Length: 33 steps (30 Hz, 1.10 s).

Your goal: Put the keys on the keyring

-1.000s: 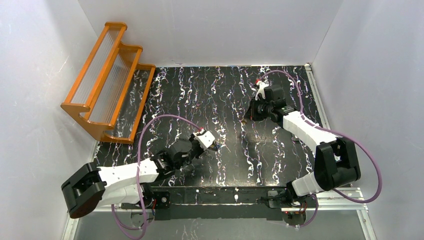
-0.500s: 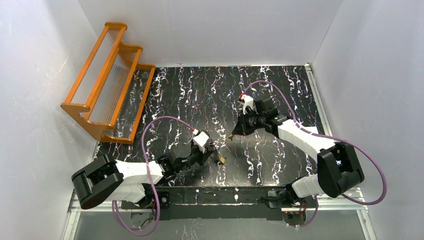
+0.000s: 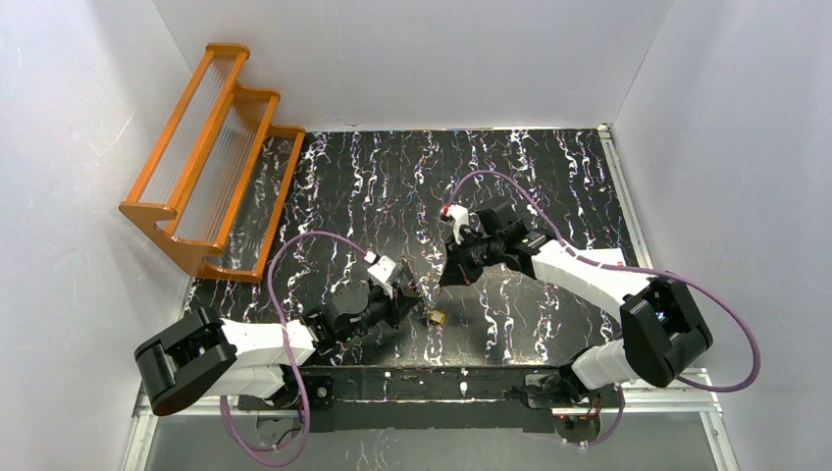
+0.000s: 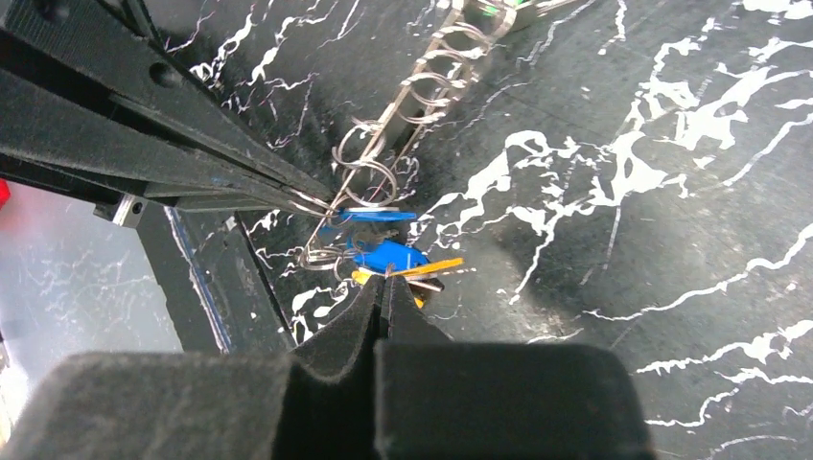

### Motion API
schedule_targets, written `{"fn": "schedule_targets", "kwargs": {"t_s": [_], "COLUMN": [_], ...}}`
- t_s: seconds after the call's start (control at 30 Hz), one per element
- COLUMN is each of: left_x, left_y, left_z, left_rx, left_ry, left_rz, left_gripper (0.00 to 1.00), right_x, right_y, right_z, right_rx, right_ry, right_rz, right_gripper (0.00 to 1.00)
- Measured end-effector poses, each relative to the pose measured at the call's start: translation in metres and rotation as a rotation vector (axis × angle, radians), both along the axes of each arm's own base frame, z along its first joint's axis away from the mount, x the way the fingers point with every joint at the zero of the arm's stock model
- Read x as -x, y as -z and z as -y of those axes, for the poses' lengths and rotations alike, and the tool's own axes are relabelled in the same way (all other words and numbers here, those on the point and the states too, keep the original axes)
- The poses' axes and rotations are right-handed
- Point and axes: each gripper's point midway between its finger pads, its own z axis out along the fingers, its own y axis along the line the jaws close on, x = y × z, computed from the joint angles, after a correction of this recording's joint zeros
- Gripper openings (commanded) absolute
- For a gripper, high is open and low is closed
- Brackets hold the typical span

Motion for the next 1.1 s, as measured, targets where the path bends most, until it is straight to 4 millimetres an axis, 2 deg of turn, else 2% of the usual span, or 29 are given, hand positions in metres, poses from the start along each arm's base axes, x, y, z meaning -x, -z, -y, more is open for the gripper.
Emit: {"fn": "schedule_targets", "kwargs": {"t_s": [0.23, 0.43, 0.87, 1.1], "left_x": [0.001, 0.002, 0.003, 0.003], "left_y": [-0.005, -0.004, -0.003, -0.003], "left_z": [0.001, 0.001, 0.002, 0.002], "left_rx": [0.024, 0.020, 0.017, 0.017], "left_ry": [-0.004, 0.005, 0.013, 0.014], "left_rz": [-0.007, -0.014, -0.015, -0.015], "left_gripper": [0.00, 0.00, 0.00, 0.00], "right_x": [0.017, 0.024, 0.037, 0.036], "right_y": [-0.005, -0.014, -0.010, -0.011], "right_z": [-0.018, -0.031, -0.035, -0.036], "right_rx": [0.022, 0.030, 0.060, 0.069], "right_ry": [-0.095, -0.152, -0.221, -0.227], "right_rz": [0.046, 0.113, 0.161, 0.183], "right_gripper": [0.01, 0.01, 0.01, 0.01]}}
